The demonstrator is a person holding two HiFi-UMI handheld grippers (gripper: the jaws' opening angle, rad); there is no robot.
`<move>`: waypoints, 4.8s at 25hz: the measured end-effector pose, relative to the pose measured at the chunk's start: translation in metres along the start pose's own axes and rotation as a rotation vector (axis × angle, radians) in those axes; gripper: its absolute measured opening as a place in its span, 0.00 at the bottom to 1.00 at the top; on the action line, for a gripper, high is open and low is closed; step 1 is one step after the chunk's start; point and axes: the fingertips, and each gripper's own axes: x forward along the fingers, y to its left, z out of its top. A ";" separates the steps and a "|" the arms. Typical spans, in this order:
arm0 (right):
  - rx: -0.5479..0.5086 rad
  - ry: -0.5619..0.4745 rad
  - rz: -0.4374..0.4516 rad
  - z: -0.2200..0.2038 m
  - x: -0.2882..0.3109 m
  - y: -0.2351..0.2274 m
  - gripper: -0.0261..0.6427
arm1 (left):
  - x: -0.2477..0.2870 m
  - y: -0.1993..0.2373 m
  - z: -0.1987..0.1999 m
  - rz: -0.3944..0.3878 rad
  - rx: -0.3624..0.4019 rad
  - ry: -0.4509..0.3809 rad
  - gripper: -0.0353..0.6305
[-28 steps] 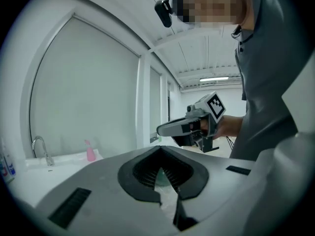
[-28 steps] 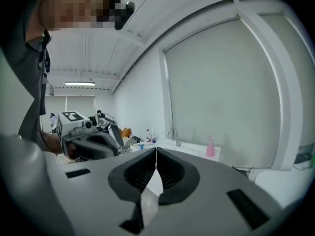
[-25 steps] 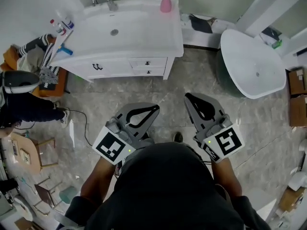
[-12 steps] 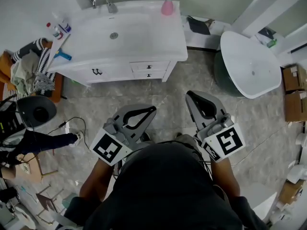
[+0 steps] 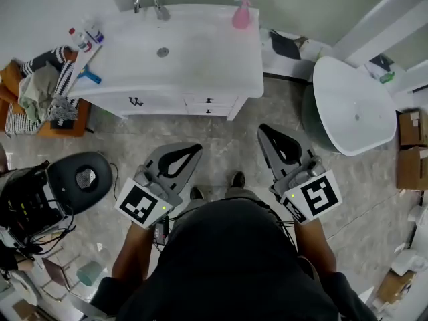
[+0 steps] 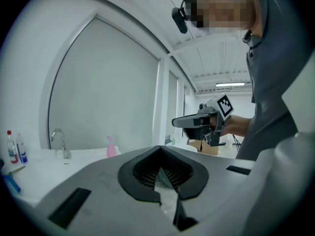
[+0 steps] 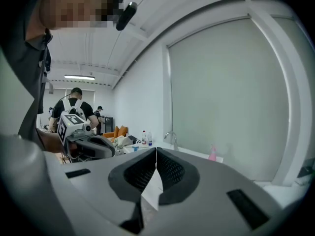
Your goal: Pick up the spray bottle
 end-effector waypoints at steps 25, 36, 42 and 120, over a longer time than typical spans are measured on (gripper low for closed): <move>-0.007 -0.046 0.143 -0.020 -0.031 -0.075 0.05 | 0.076 -0.042 0.017 0.156 0.069 0.019 0.06; -0.007 -0.036 0.045 -0.005 0.004 -0.062 0.05 | 0.052 0.013 0.024 0.098 0.073 -0.009 0.06; -0.010 -0.025 0.010 0.011 0.032 -0.043 0.05 | 0.031 0.048 0.029 0.064 0.070 -0.011 0.06; -0.044 0.083 -0.051 0.036 0.198 -0.131 0.05 | 0.093 0.255 0.035 0.028 0.070 -0.031 0.06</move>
